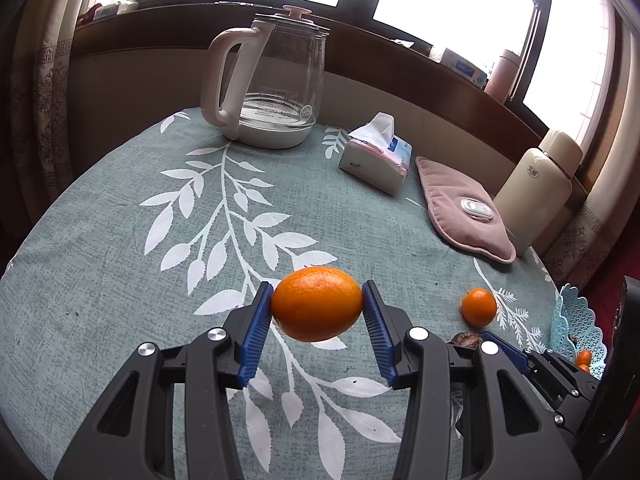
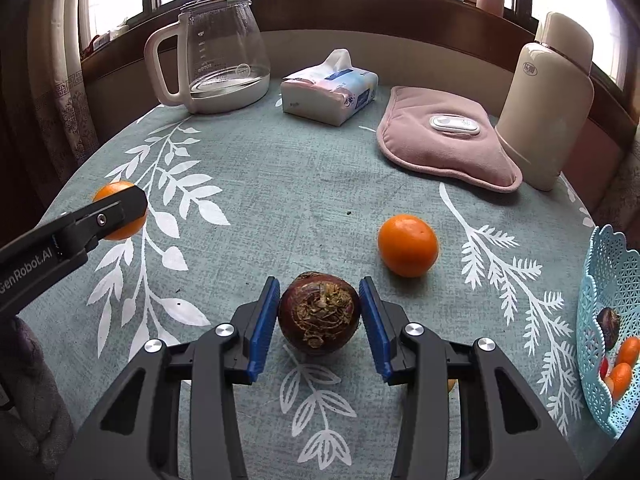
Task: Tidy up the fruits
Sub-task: 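Carry the brown fruit over the blue basket with the right tool while the left tool holds the orange, then lower the brown fruit into the blue basket and open the right tool, then carry the large orange into the blue basket and open the left tool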
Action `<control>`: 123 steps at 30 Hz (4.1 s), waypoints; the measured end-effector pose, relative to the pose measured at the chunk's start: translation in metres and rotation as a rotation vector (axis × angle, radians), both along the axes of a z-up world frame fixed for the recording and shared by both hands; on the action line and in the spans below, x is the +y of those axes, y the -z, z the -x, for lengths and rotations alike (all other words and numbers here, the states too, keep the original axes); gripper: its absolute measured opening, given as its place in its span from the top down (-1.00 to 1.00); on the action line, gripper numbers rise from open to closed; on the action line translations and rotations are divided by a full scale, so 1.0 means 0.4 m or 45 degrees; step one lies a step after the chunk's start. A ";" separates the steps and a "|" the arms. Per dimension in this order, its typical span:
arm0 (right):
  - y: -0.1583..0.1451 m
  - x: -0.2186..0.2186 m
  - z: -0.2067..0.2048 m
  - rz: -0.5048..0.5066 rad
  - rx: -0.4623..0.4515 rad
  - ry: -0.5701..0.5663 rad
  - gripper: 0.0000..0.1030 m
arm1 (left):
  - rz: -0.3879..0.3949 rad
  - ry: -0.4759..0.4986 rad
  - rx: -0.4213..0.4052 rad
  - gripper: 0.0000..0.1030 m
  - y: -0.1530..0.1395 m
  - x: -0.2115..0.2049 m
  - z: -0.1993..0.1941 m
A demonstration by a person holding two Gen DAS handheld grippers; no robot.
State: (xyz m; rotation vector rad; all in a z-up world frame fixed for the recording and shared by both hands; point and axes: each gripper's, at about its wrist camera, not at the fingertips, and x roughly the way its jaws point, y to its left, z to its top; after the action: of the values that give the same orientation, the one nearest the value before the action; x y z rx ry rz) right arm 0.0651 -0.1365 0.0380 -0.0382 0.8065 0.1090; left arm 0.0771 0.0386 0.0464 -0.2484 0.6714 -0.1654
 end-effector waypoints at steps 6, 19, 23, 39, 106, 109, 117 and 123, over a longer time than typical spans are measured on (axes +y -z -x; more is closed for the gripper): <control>-0.039 -0.024 0.023 -0.035 -0.040 0.037 0.17 | 0.000 0.011 -0.007 0.11 -0.004 -0.007 0.005; -0.112 -0.164 0.086 -0.115 -0.110 0.211 0.17 | -0.004 0.054 -0.017 0.11 -0.006 -0.025 0.013; -0.121 -0.228 0.111 -0.148 -0.115 0.287 0.17 | -0.005 0.058 -0.020 0.11 -0.006 -0.027 0.015; -0.117 -0.486 0.174 -0.226 -0.109 0.587 0.17 | -0.017 0.073 -0.014 0.11 -0.001 -0.038 0.017; -0.104 -0.732 0.447 -0.437 -0.268 0.881 -0.04 | 0.004 0.762 -0.044 0.11 -0.096 -0.485 0.180; -0.105 -0.741 0.453 -0.451 -0.281 0.879 -0.04 | 0.009 0.822 -0.053 0.11 -0.104 -0.545 0.190; -0.099 -0.771 0.477 -0.503 -0.307 0.895 -0.04 | -0.038 0.961 -0.081 0.11 -0.099 -0.683 0.219; -0.099 -0.779 0.481 -0.519 -0.306 0.893 -0.04 | -0.079 1.030 -0.058 0.11 -0.069 -0.756 0.226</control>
State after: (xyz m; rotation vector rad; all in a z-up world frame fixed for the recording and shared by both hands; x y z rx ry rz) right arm -0.1271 -0.4482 0.0775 0.6033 0.5092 -0.3903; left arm -0.0132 -0.2638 0.0738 0.1011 0.7010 -0.9193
